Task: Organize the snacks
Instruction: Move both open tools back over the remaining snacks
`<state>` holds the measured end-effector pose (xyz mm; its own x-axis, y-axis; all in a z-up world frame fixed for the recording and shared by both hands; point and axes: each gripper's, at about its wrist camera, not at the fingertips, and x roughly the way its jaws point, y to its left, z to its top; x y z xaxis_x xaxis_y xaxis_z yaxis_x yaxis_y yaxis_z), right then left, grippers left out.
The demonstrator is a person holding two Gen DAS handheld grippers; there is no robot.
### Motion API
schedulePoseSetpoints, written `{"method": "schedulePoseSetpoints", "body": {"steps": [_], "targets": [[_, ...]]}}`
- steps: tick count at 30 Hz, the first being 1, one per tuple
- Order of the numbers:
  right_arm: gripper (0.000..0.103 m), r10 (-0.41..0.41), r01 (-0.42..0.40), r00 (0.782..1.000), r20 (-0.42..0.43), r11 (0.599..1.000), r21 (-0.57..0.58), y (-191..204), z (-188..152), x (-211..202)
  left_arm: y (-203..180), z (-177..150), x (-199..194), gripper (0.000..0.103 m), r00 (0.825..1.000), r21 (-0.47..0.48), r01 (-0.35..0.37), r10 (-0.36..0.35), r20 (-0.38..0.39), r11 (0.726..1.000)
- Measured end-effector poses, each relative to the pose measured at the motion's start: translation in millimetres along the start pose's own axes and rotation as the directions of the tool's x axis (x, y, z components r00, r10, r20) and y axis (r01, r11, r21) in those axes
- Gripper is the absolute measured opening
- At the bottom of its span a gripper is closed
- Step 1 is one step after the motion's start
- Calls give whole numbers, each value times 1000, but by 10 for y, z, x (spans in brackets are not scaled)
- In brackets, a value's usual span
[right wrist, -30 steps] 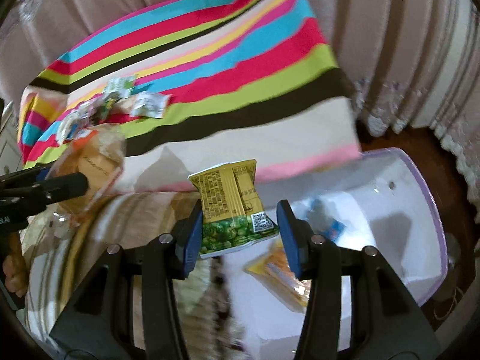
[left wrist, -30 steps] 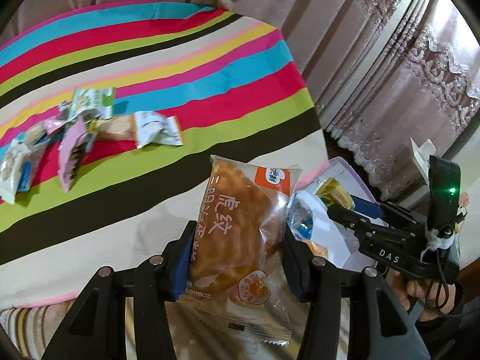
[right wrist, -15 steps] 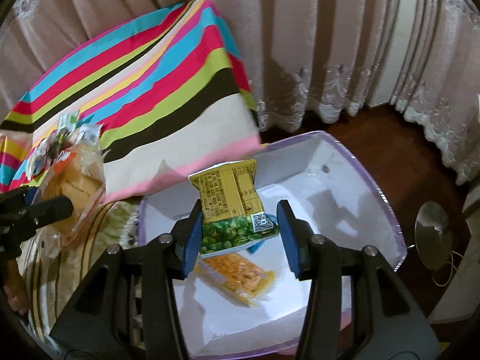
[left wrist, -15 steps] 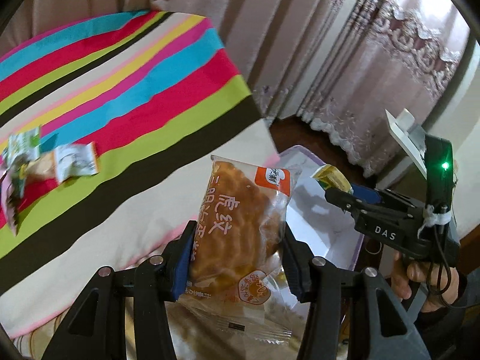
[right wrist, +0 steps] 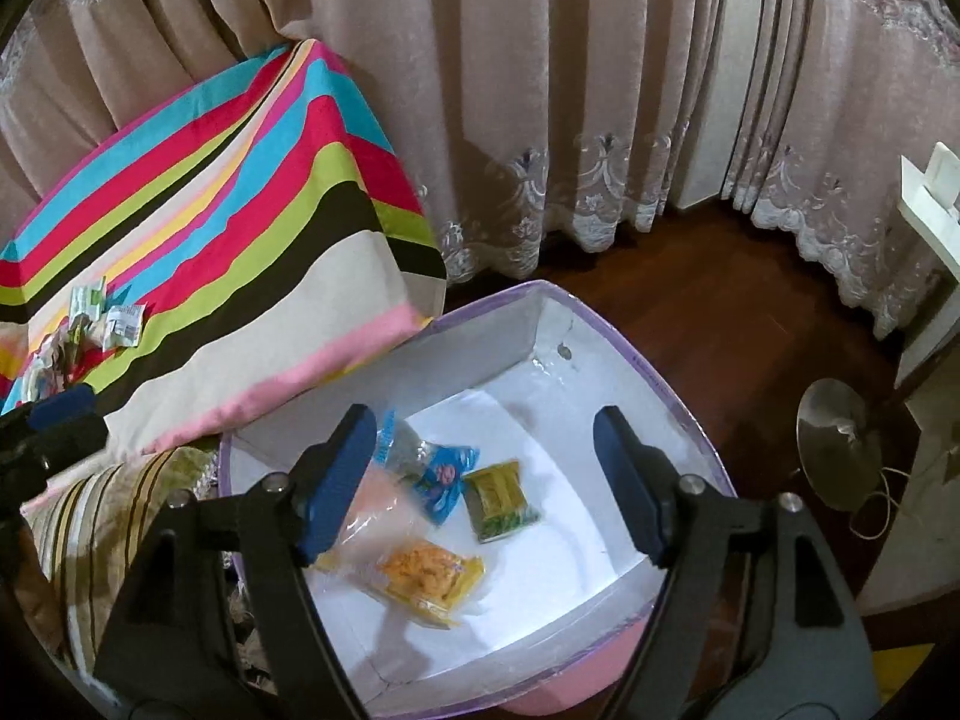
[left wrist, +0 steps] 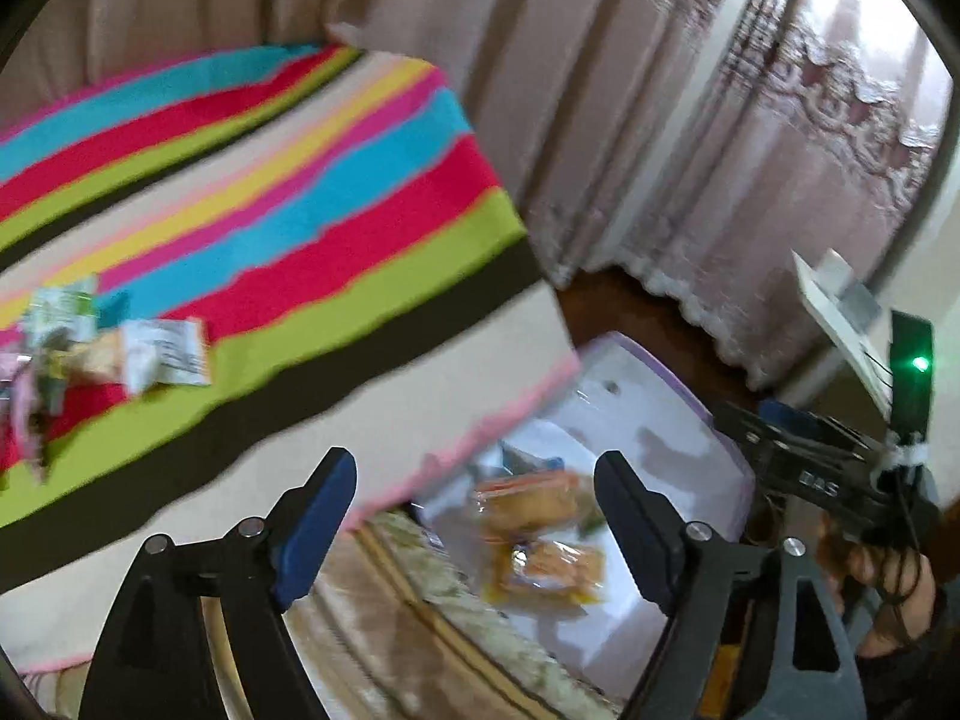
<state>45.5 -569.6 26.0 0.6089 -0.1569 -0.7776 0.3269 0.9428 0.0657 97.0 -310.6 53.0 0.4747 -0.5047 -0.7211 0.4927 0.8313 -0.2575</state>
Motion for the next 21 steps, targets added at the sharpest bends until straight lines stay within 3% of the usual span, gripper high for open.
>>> {"method": "schedulePoseSetpoints", "body": {"steps": [3, 8, 16, 21], "targets": [[80, 3, -3, 1000, 4, 1000, -5, 41, 12, -17, 20, -10, -87, 84, 992, 1, -115, 115, 59, 993], [81, 12, -11, 1000, 11, 1000, -11, 127, 6, -47, 136, -41, -333, 84, 976, -6, -105, 104, 192, 994], [82, 54, -53, 998, 31, 998, -29, 399, 12, -114, 345, -70, -467, 84, 971, -33, -149, 153, 185, 988], [82, 116, -116, 992, 55, 993, -13, 683, 21, -192, 550, -133, -645, 84, 954, -91, -193, 209, 216, 977]]}}
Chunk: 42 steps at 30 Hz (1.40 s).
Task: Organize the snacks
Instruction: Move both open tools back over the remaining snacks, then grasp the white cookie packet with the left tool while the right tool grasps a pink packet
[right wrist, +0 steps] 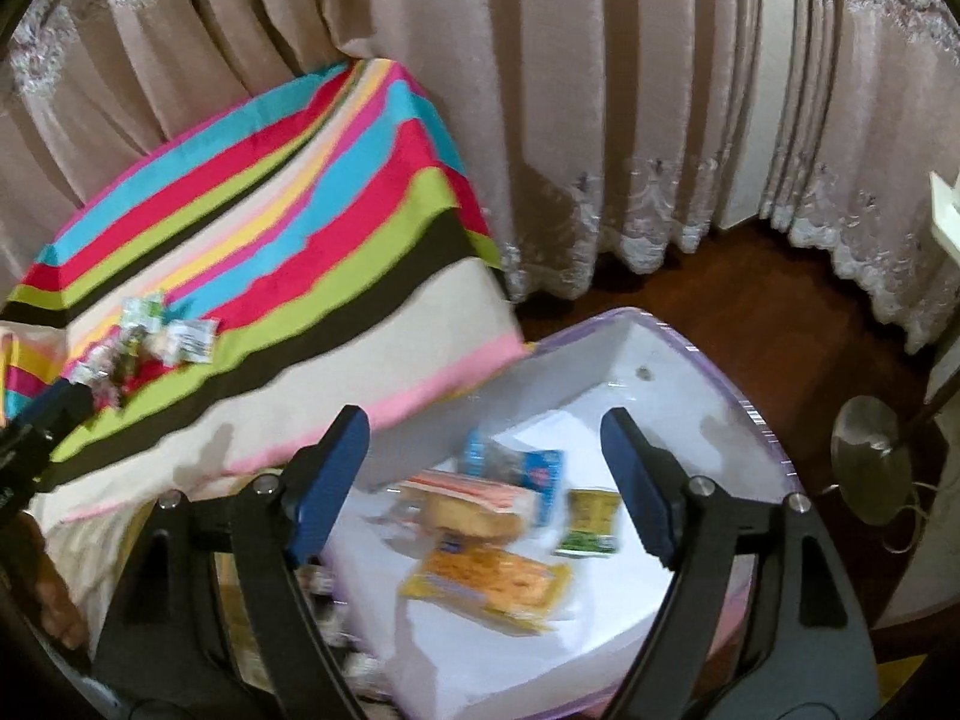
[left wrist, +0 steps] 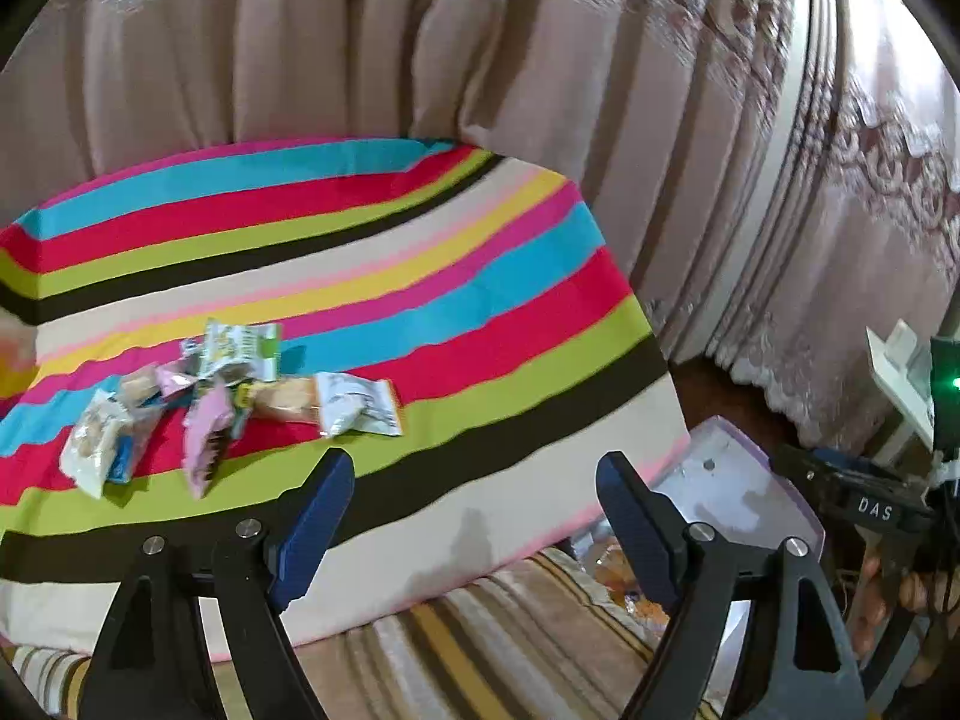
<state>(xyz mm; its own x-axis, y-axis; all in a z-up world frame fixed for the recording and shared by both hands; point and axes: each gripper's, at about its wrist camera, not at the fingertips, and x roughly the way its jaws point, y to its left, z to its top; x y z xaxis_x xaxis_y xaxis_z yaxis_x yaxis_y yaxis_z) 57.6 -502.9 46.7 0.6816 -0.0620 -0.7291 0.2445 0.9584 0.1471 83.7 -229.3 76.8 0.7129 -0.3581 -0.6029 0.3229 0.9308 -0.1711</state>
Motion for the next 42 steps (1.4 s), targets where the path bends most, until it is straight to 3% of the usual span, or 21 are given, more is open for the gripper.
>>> {"method": "schedulePoseSetpoints", "body": {"steps": [8, 17, 27, 33, 42], "targets": [[82, 110, -109, 993, 39, 994, -20, 655, -36, 9, 548, -56, -306, 79, 994, -91, -59, 67, 83, 994], [82, 142, -137, 989, 43, 985, -106, 1356, -60, 230, 1204, -105, -509, 78, 972, -164, -181, 202, 121, 970], [82, 197, -198, 980, -24, 958, -208, 1989, -60, 557, 1852, -129, -381, 74, 964, -238, -230, 254, 74, 944], [82, 236, -246, 969, -68, 944, -221, 2311, -37, 688, 2167, -113, -178, 74, 971, -275, -221, 237, 27, 936], [82, 302, -321, 947, -113, 911, -257, 2847, -66, 861, 2423, -55, 128, 74, 969, -247, -246, 243, -44, 937]]}}
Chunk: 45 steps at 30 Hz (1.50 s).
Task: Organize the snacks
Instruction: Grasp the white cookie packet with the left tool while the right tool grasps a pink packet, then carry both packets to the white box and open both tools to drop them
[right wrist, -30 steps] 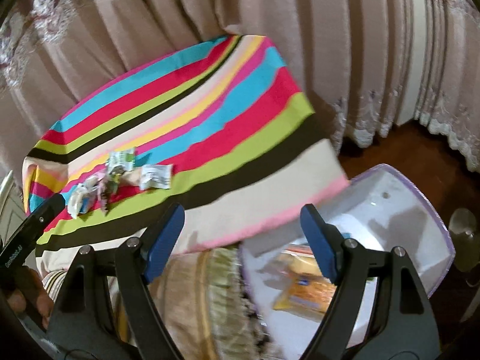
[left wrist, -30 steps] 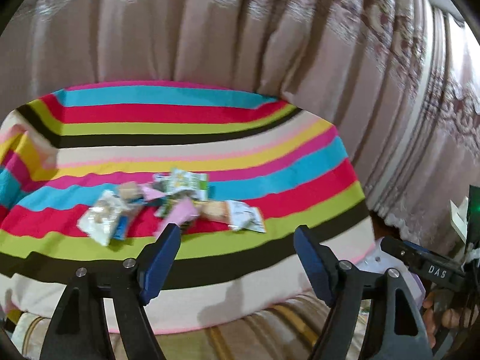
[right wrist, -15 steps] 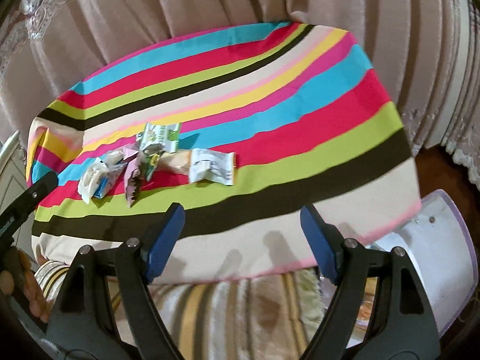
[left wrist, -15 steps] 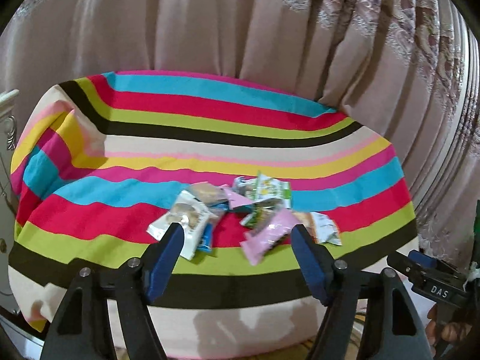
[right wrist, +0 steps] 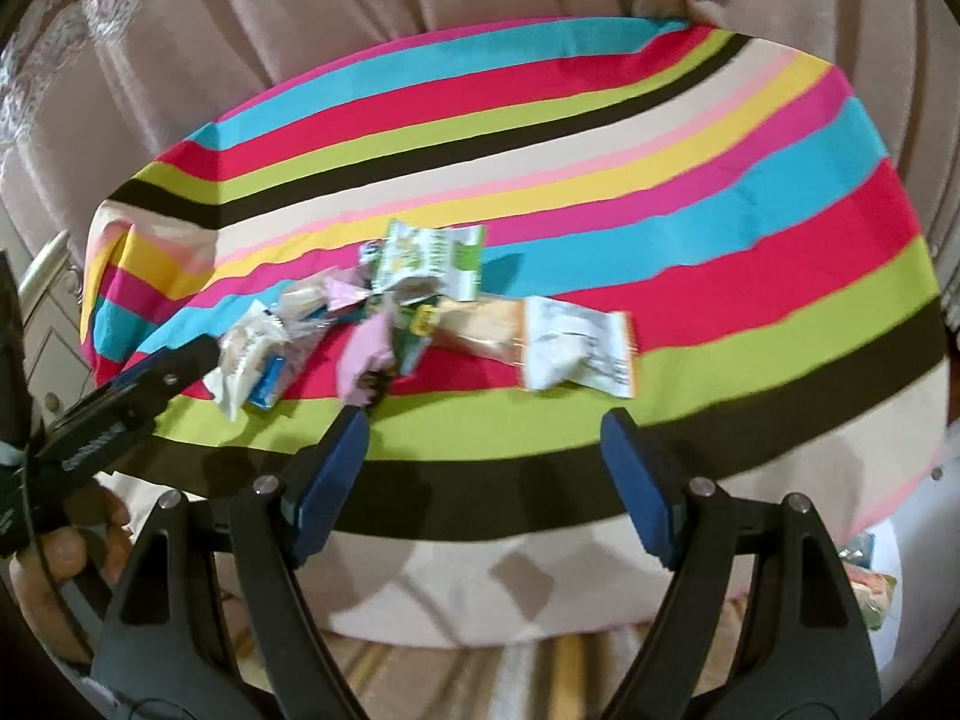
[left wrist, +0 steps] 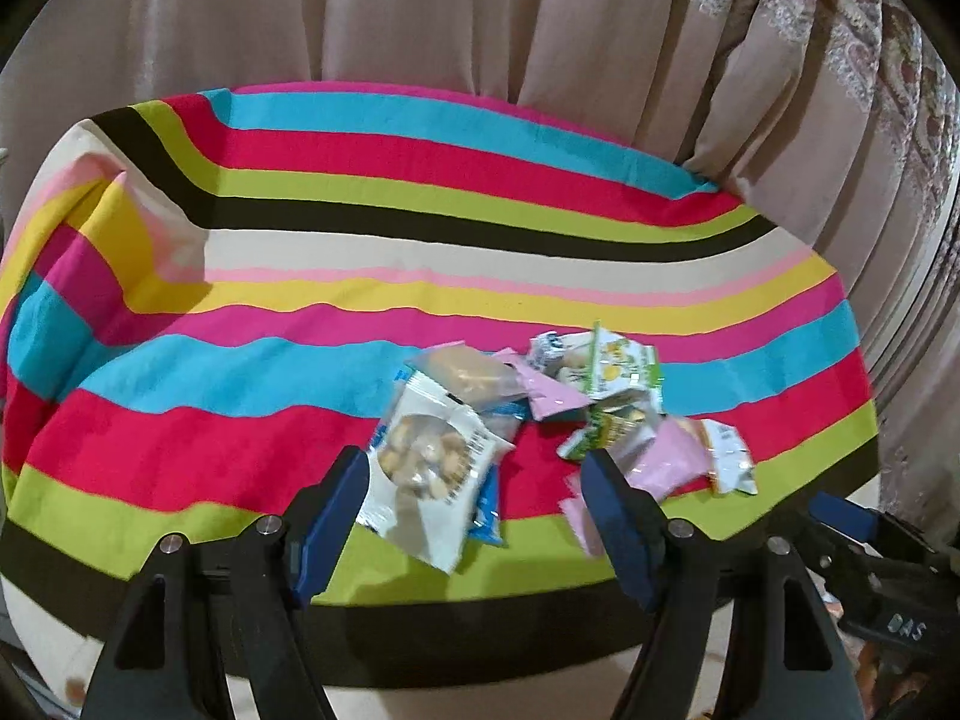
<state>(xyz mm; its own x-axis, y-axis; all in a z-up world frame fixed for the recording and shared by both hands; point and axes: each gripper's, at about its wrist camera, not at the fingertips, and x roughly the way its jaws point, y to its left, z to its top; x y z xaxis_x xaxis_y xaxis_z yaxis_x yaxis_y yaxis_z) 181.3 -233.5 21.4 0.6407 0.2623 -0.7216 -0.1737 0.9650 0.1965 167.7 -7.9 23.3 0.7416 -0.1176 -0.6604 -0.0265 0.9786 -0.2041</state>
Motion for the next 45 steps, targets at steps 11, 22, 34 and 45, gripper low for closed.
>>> {"method": "schedulePoseSetpoints", "body": {"steps": [11, 22, 34, 45], "targets": [[81, 42, -41, 997, -58, 999, 11, 273, 123, 468, 181, 57, 397, 74, 997, 21, 8, -6, -79, 1000], [60, 72, -65, 987, -145, 997, 50, 365, 131, 852, 254, 42, 504, 60, 994, 5, 27, -26, -105, 1000], [33, 125, -117, 983, -136, 991, 67, 427, 131, 916, 319, 2, 454, 47, 996, -30, 21, -23, -82, 999], [24, 118, -112, 987, -111, 992, 61, 313, 54, 667, 325, -67, 287, 45, 998, -64, 6, -10, -57, 998]]}}
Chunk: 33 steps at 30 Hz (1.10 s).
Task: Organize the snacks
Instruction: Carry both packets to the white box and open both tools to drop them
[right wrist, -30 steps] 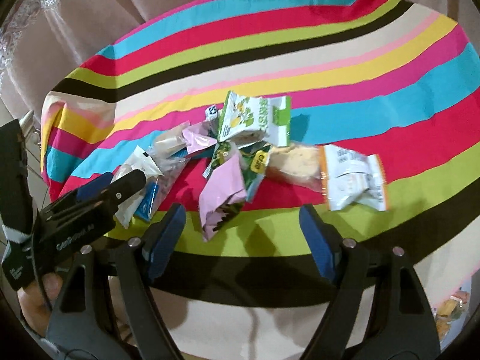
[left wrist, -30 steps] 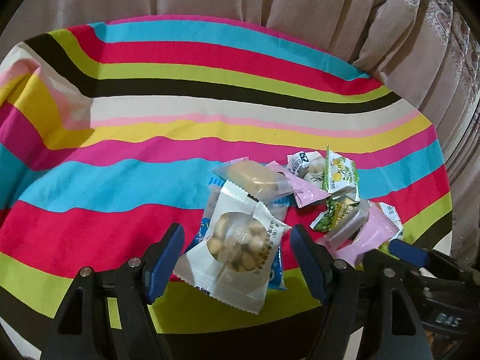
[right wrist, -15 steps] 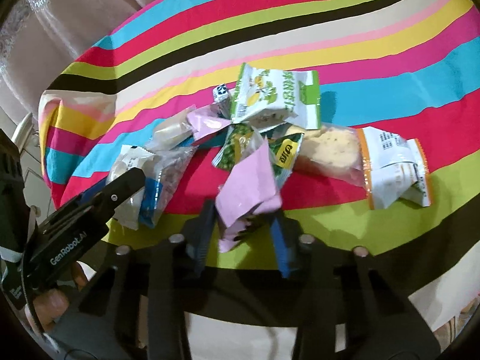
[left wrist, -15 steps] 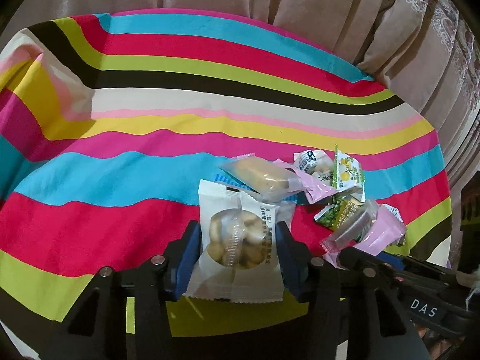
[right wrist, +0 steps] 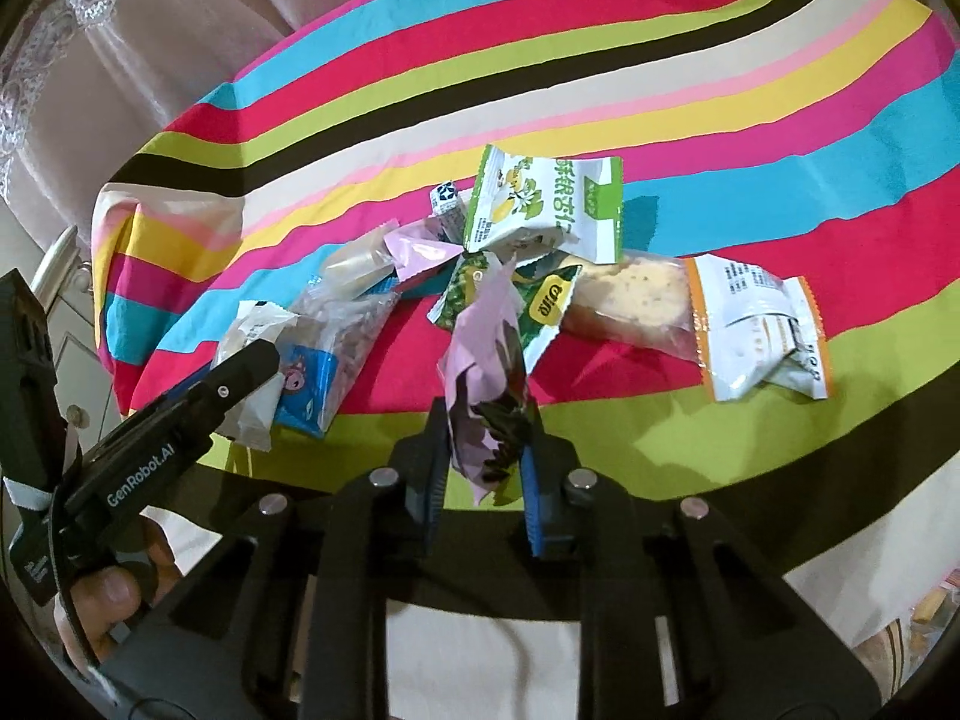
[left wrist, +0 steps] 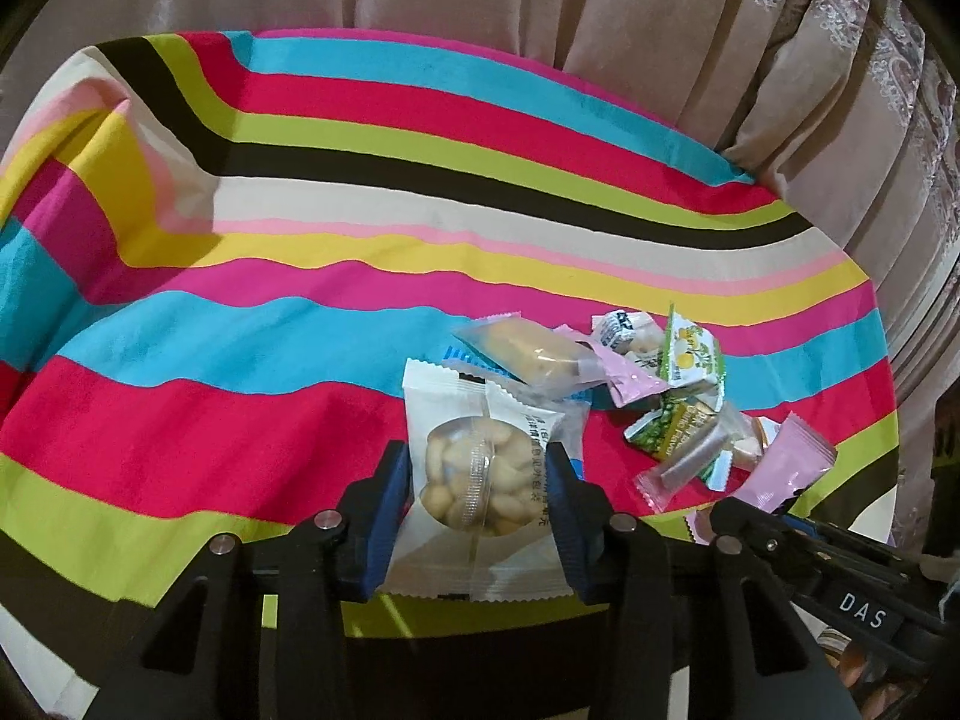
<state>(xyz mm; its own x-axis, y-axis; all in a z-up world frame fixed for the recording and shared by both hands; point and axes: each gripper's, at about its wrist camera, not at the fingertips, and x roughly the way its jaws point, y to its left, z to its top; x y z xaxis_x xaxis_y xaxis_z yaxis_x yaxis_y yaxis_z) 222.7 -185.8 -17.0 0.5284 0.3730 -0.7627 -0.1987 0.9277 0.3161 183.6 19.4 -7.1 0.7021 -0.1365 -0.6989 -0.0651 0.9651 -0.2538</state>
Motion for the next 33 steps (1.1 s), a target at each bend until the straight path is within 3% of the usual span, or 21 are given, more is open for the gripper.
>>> {"method": "schedulePoseSetpoints", "body": {"steps": [16, 33], "targets": [[24, -5, 5, 999, 35, 1000, 4, -97, -146, -464, -289, -157, -409, 45, 999, -10, 28, -28, 30, 1000], [24, -35, 33, 998, 54, 998, 45, -520, -342, -947, -1019, -312, -542, 45, 988, 70, 155, -154, -13, 985]]}}
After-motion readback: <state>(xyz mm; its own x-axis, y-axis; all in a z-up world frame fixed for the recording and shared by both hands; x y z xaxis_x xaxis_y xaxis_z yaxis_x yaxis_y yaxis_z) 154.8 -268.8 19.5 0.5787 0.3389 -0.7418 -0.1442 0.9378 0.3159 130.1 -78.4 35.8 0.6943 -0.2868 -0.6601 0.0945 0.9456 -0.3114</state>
